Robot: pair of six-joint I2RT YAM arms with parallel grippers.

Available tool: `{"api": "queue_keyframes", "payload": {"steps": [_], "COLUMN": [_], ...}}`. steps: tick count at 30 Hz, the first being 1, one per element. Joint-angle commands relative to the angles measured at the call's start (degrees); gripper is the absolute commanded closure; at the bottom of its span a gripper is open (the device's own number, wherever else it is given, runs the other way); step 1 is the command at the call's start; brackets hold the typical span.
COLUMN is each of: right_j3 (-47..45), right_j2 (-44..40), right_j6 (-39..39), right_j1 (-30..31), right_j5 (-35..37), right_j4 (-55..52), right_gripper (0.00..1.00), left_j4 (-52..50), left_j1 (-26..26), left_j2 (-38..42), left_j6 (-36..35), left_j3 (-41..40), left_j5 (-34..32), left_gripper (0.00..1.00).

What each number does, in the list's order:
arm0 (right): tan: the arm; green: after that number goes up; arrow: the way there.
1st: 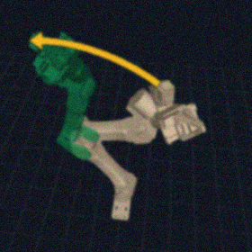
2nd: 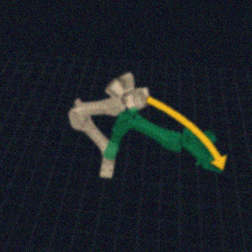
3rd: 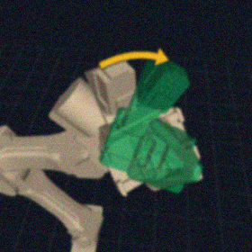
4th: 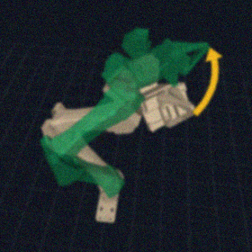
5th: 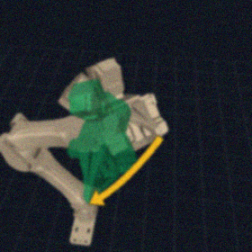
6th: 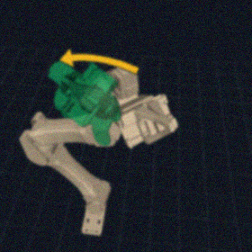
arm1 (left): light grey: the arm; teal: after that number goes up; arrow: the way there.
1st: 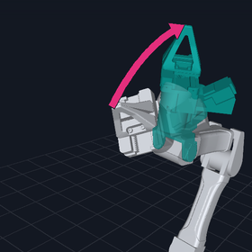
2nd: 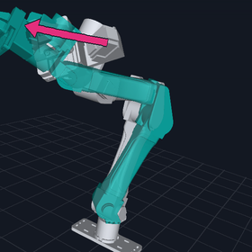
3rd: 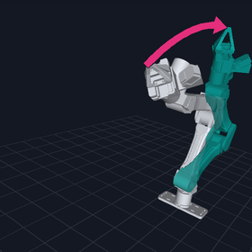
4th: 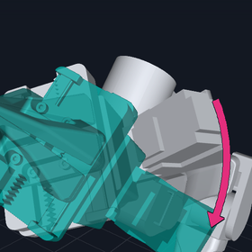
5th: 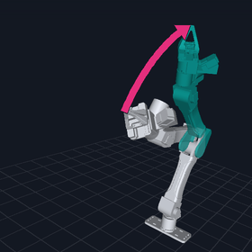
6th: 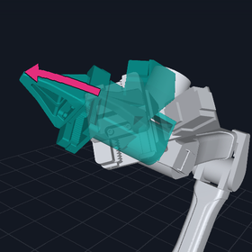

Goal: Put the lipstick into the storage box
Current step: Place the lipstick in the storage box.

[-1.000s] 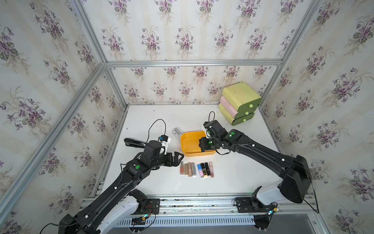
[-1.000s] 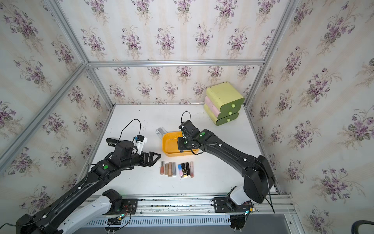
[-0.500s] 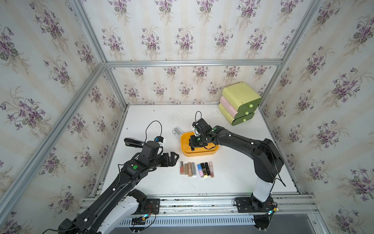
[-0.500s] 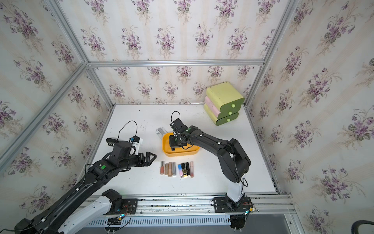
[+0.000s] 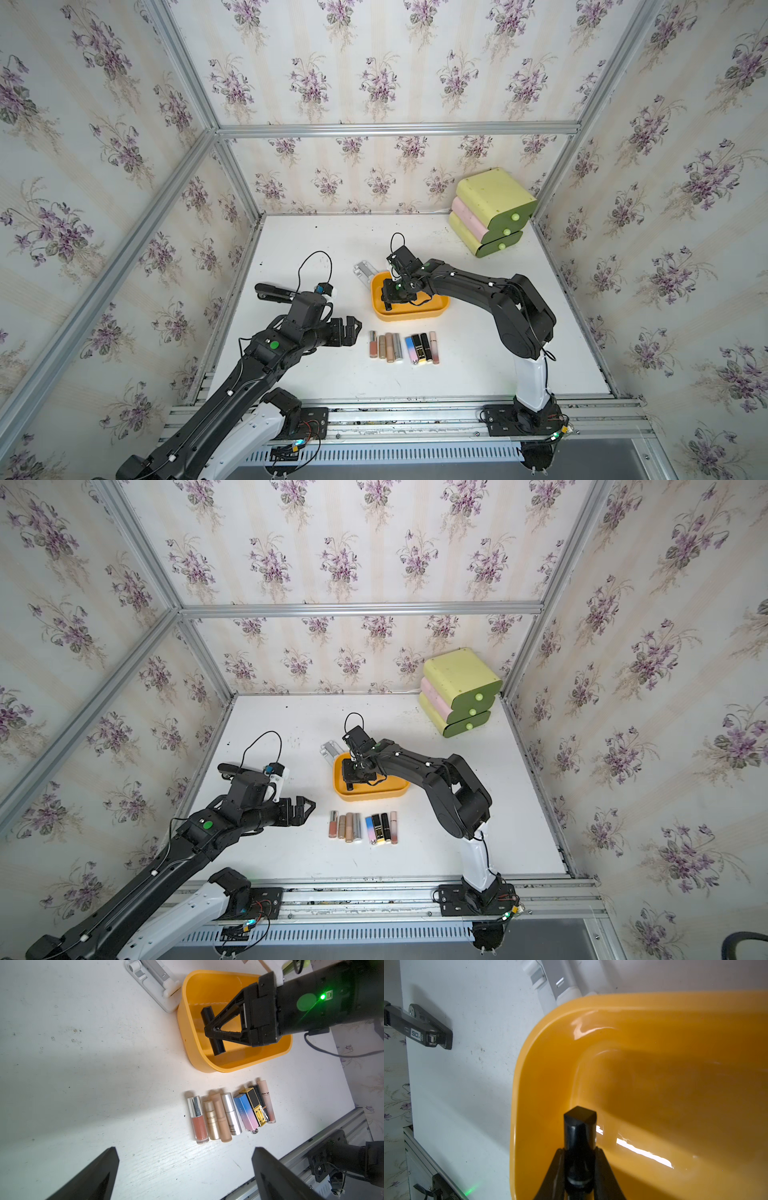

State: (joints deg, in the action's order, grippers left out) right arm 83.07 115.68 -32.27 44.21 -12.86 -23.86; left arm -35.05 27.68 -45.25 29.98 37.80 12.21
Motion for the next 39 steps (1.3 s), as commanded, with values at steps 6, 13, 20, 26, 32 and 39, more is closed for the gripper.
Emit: {"api": "queue_keyframes", "payload": {"steps": [6,13,20,26,32,39], "right_j3": [2.06,2.89,3.68,3.86,3.93,3.68], "right_j2": [2.83,4.54,6.3,7.28,7.63,7.37], "right_j6": [-1.74,-2.2,-2.44,-2.71,-2.8,-2.89], "right_j1": [-0.16,-0.52,-0.61,-0.73,-0.85,-1.05], "right_j5": [0.84,2.09,2.18,2.36,2.41,2.5], "right_j4": [1.62,1.6,1.66,1.79,1.73,1.58], "right_gripper": [0.87,0.87,0.87,0.84,0.79,0.71], "left_j4": [-0.03,0.1,-0.1,-0.28,-0.24,-0.25], "left_j1": [-0.08,-0.08,-0.08,-0.08,-0.14,-0.13], "left_j2": [-0.51,-1.6,-1.67,-1.05,-0.86,-0.66], "left_j6": [-1.39,-1.78,-1.93,-1.94,-2.07,-2.07], "left_j3": [-0.96,-0.58,-0.87,-1.41,-1.41,-1.5], "left_j5": [0.05,0.87,1.23,1.24,1.22,1.32], "left_gripper": [0.0,0.0,0.0,0.0,0.0,0.0]}}
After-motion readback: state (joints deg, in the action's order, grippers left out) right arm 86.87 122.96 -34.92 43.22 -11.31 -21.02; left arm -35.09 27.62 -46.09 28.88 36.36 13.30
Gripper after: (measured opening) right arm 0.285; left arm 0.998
